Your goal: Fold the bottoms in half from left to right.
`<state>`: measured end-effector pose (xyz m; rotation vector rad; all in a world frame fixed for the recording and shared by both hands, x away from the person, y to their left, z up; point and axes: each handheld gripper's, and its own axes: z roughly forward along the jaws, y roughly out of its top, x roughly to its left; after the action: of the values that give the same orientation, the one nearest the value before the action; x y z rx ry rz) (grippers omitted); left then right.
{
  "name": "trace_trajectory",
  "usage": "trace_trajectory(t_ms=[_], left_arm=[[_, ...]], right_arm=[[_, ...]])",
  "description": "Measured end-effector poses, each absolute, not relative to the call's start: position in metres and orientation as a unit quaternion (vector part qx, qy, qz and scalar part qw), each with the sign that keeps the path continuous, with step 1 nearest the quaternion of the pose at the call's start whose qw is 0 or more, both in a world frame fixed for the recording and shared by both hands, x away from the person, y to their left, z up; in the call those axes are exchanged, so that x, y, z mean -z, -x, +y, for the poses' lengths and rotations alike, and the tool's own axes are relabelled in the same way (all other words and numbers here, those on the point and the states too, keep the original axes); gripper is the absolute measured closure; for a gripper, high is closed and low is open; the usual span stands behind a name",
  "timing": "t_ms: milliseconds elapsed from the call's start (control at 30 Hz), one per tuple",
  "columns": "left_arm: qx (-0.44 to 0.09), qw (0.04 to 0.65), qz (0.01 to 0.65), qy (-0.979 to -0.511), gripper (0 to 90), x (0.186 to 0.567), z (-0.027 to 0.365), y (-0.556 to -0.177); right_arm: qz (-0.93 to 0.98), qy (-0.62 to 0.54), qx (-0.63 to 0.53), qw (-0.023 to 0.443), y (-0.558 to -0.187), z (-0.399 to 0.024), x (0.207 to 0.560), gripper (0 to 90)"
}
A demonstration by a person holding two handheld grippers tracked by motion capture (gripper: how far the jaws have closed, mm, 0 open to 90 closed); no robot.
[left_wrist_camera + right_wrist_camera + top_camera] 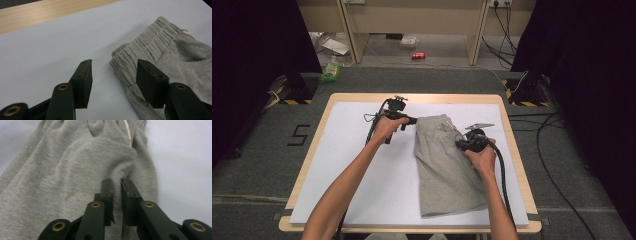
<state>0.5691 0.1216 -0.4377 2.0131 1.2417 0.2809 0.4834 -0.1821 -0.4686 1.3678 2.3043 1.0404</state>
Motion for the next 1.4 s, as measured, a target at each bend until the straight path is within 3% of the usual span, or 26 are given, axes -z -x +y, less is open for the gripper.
trace_trajectory(t_ms=[267,467,667,900,1200,1400], left_arm=[[-0.110,0.371,0.485,-0.784,46.5,0.439,0.123,-0.569],[-0.106,0.370,0.483,-0.786,46.5,0.442,0.118,-0.568],[-0.104,0.374,0.482,-0.786,46.3,0.443,0.116,-0.568],[-0.105,0.375,0.478,-0.787,45.7,0.441,0.115,-0.565],[-0.109,0.374,0.477,-0.788,45.6,0.441,0.111,-0.563],[-0.108,0.368,0.476,-0.791,45.5,0.445,0.107,-0.563]], right_arm=[[0.771,-0.487,-0.377,0.162,-0.478,-0.202,0.446,84.0],[0.781,-0.498,-0.344,0.157,-0.484,-0.205,0.465,82.2],[0.782,-0.498,-0.332,0.176,-0.477,-0.204,0.456,63.7],[0.800,-0.469,-0.316,0.199,-0.433,-0.213,0.443,56.2],[0.817,-0.465,-0.271,0.207,-0.357,-0.238,0.460,59.7],[0.807,-0.490,-0.262,0.200,-0.339,-0.260,0.474,57.9]])
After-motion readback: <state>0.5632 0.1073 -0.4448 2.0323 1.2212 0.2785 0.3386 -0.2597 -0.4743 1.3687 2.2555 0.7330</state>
